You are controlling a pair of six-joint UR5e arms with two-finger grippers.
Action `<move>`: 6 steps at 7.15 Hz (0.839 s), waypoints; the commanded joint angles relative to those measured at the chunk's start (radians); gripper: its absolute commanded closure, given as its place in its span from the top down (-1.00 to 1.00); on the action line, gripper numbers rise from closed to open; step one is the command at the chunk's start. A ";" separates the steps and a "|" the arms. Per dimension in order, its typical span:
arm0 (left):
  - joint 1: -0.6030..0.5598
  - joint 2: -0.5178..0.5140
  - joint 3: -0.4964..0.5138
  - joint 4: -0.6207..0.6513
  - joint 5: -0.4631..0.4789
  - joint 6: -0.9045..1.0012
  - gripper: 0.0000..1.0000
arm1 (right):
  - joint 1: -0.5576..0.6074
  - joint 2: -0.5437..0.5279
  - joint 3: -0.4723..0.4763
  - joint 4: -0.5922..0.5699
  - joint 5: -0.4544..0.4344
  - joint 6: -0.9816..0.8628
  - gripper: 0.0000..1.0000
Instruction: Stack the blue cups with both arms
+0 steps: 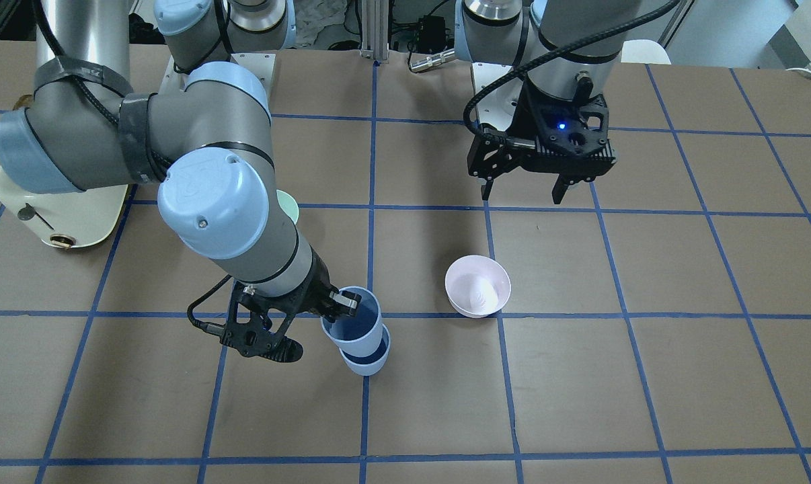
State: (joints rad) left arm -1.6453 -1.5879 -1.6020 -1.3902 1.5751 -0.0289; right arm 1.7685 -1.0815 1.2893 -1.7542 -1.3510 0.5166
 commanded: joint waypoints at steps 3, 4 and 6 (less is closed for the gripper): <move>0.036 0.028 -0.009 -0.007 0.002 0.041 1.00 | 0.000 0.015 0.004 -0.004 0.000 0.000 -1.00; 0.036 0.029 -0.010 -0.007 0.002 0.040 1.00 | 0.000 0.017 0.004 -0.007 0.000 -0.001 -0.30; 0.036 0.029 -0.007 -0.007 0.005 0.038 1.00 | 0.000 0.020 0.001 -0.004 0.004 0.000 1.00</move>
State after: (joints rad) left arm -1.6092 -1.5591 -1.6116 -1.3972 1.5789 0.0099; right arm 1.7687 -1.0635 1.2924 -1.7599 -1.3497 0.5159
